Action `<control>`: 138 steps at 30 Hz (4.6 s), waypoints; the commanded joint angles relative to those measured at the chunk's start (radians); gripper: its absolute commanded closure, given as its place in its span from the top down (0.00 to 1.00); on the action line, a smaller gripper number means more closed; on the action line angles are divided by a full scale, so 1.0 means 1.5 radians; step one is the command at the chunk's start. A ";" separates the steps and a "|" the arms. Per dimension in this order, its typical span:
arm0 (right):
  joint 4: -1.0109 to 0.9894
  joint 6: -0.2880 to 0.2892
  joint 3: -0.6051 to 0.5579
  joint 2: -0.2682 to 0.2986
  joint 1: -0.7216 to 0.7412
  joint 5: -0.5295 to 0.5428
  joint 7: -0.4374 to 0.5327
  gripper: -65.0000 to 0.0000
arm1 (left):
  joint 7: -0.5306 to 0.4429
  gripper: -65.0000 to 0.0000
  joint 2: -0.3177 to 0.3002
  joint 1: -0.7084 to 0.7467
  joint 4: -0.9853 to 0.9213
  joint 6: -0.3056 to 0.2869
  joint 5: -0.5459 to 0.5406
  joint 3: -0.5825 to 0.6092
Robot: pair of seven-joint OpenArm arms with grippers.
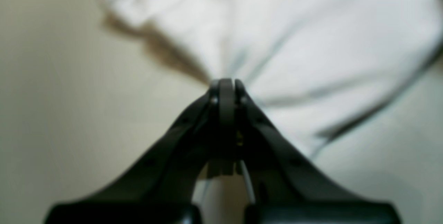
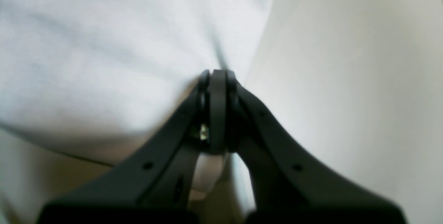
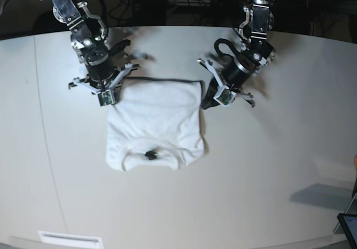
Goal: Fold the T-shirt properly
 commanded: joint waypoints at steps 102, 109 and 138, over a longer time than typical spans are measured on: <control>0.069 0.108 0.229 -0.056 -0.172 -0.241 0.434 0.00 | -0.097 0.00 0.036 0.040 0.237 0.111 -0.001 0.039; 0.071 0.109 0.286 -0.102 -0.317 -0.248 0.542 0.00 | -0.142 0.00 -0.004 0.209 0.336 0.111 0.000 0.039; -0.497 0.127 0.189 -0.134 -0.266 -0.048 0.265 0.01 | -0.239 0.00 0.049 0.337 -0.376 0.113 0.102 -0.062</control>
